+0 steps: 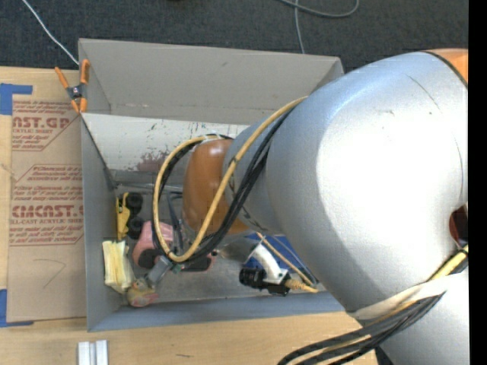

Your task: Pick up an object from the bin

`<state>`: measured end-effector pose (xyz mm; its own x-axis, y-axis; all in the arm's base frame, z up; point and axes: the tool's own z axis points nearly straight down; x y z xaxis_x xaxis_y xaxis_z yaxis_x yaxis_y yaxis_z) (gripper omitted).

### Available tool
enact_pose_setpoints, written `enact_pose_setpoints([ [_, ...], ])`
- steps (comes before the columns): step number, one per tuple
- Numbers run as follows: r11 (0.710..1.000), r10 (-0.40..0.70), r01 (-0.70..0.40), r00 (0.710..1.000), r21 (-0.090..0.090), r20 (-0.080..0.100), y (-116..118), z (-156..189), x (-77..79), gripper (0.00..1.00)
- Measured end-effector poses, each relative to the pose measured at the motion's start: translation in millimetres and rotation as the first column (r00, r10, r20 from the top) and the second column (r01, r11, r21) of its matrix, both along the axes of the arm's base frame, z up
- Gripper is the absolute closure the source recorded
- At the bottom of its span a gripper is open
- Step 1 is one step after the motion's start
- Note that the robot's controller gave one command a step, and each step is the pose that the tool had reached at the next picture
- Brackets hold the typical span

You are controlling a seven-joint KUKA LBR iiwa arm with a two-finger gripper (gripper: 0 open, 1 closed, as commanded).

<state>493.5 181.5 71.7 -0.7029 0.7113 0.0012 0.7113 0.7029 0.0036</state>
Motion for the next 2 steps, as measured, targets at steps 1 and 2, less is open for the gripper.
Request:
enact_pose_setpoints([
  [1,0.831,0.556,-0.556,0.831,-0.016,0.015,7.8,-1.2,-4.0,1.00],
  [2,0.831,0.556,-0.556,0.831,-0.018,0.016,8.0,-1.2,-4.2,1.00],
])
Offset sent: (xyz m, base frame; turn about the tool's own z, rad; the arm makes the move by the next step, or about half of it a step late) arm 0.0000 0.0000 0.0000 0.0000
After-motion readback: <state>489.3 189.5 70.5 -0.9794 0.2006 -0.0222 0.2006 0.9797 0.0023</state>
